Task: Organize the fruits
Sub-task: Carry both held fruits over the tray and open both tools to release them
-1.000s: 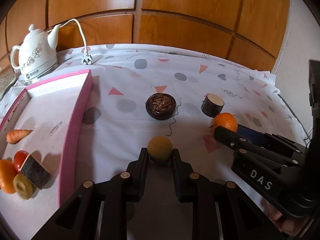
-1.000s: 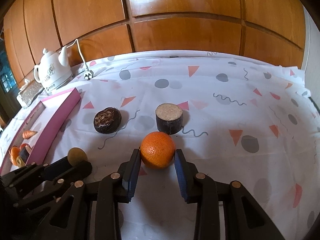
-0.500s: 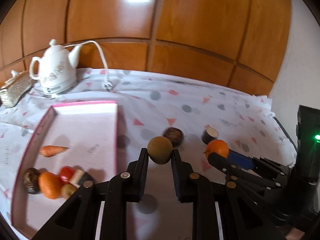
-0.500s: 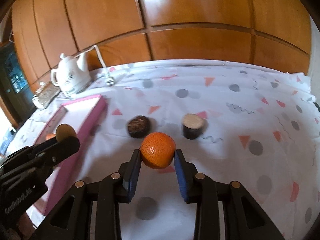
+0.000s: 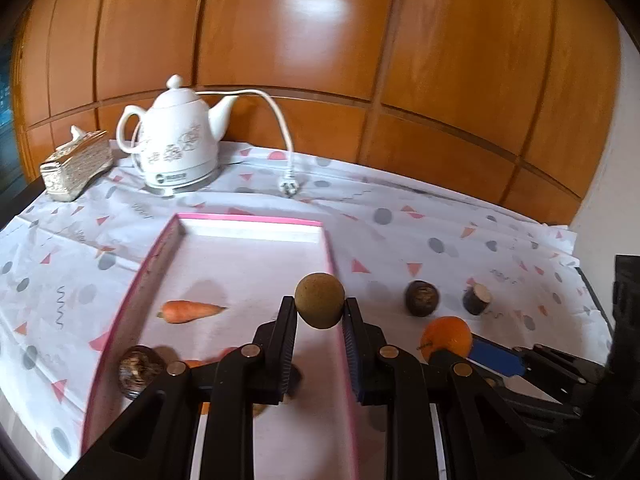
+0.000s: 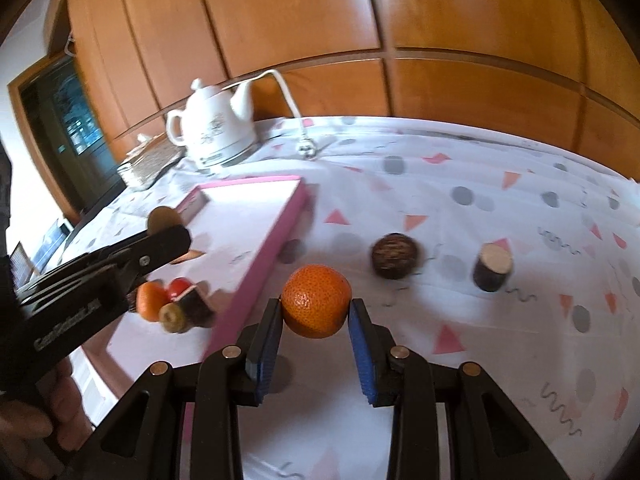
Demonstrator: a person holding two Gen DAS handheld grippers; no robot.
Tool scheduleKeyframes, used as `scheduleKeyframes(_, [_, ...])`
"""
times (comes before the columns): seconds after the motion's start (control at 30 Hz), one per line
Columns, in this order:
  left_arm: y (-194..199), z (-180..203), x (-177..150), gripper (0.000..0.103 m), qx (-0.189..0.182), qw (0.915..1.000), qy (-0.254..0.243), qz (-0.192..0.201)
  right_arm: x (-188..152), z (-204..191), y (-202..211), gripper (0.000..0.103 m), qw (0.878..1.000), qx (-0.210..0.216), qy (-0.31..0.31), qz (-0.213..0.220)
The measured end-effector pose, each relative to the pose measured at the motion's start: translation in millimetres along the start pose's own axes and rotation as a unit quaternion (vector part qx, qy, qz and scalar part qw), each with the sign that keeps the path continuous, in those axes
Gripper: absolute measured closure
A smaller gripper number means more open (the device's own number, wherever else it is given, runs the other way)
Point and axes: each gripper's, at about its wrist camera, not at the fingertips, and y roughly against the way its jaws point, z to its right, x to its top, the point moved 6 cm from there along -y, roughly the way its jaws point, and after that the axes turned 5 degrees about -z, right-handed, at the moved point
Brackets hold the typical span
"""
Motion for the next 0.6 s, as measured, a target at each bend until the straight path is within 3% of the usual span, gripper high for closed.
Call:
scheduleKeyframes(0.33, [1.2, -48.3, 2.0, 0.08, 0.015, 0.9987, 0.049, -0.006, -1.2, -51.6, -4.2, 0.069, 0.997, 0.046, 0.059, -0.017])
scheduleKeyframes(0.6, [1.9, -94.8, 5.0, 0.08, 0.024, 0.9959, 0.087, -0.012, 6.4, -77.9, -12.6, 0.069, 0.994, 0.059, 0.09, -0.024])
